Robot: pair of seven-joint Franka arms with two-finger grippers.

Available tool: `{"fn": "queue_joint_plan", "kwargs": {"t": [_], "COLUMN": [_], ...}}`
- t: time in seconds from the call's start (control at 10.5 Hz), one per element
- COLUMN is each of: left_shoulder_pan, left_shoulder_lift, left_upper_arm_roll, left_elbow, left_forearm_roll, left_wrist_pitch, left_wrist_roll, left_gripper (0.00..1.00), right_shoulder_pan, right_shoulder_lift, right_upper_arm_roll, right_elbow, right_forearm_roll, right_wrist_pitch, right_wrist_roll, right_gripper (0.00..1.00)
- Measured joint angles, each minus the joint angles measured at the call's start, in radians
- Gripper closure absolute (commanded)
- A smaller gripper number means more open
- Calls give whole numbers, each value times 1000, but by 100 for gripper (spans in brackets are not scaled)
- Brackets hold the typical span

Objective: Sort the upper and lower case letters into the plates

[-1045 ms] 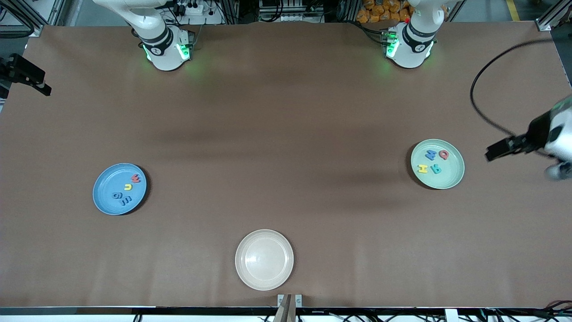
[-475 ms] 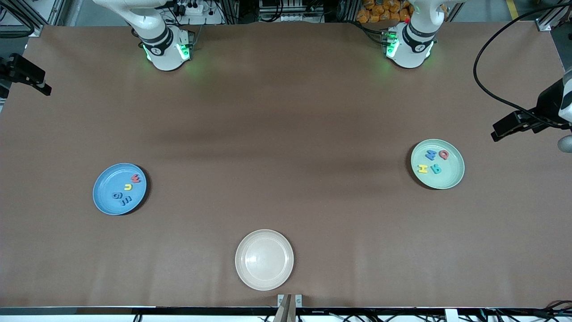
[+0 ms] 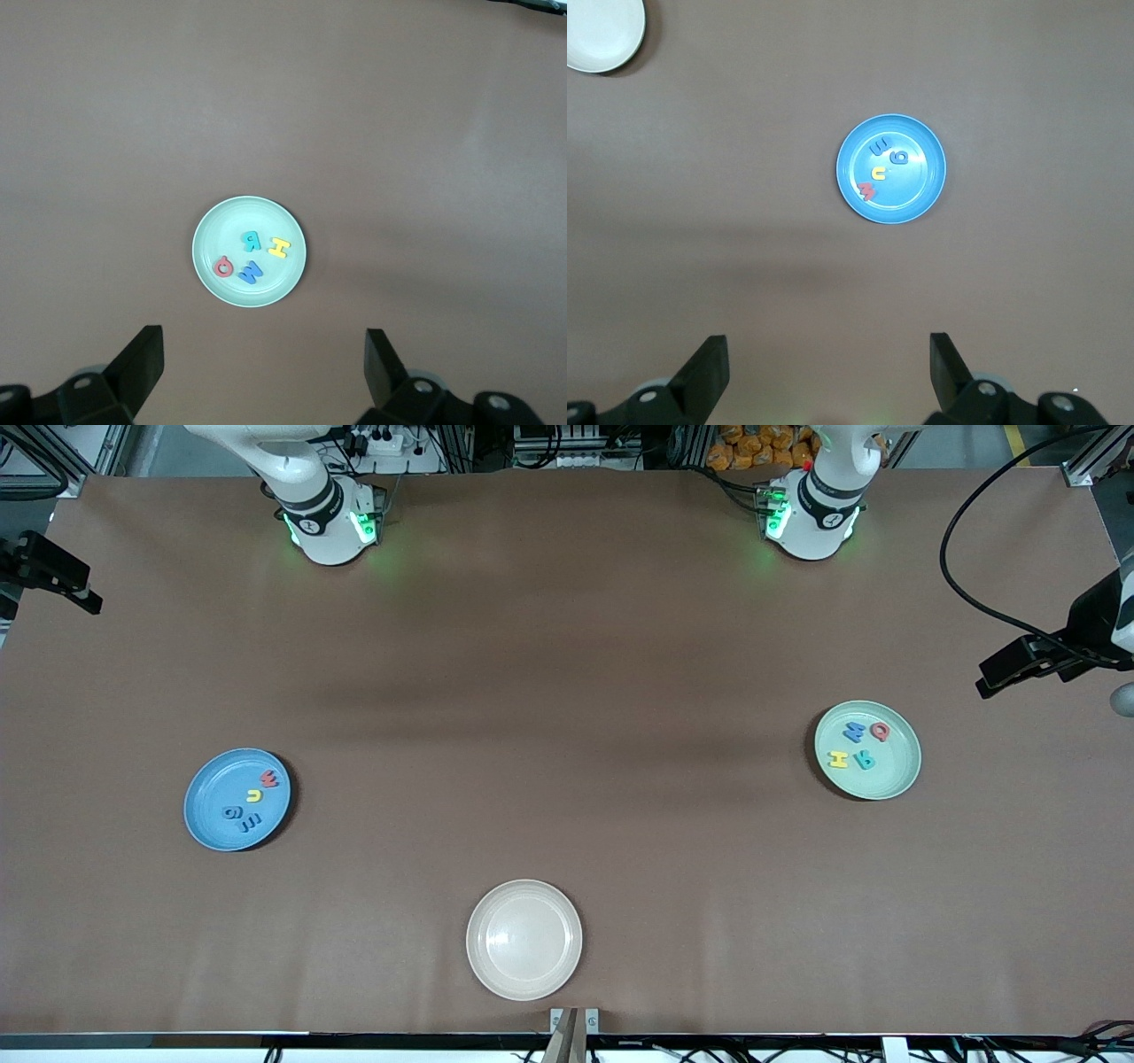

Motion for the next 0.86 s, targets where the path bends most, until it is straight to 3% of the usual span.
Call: {"fn": "queue_joint_plan", "kwargs": {"t": [0.38, 0.86], "left_shoulder_pan": [-27, -41], "left_shoulder_lift": [-12, -20], "left_upper_arm_roll": [41, 55], "left_elbow": [0, -1], "left_forearm_roll": [-82, -85], "left_wrist_pitch": [0, 0], "left_wrist_roll": [0, 0], "left_gripper": [0, 0], "right_shoulder_pan": [-1, -1], "right_shoulder_lift": [2, 7], "right_upper_arm_roll": [0, 0], "right_elbow": [8, 9], "right_forearm_roll": [-9, -22], "right_wrist_pitch": [1, 2], "right_wrist_roll": [0, 0], "right_gripper": [0, 0]}}
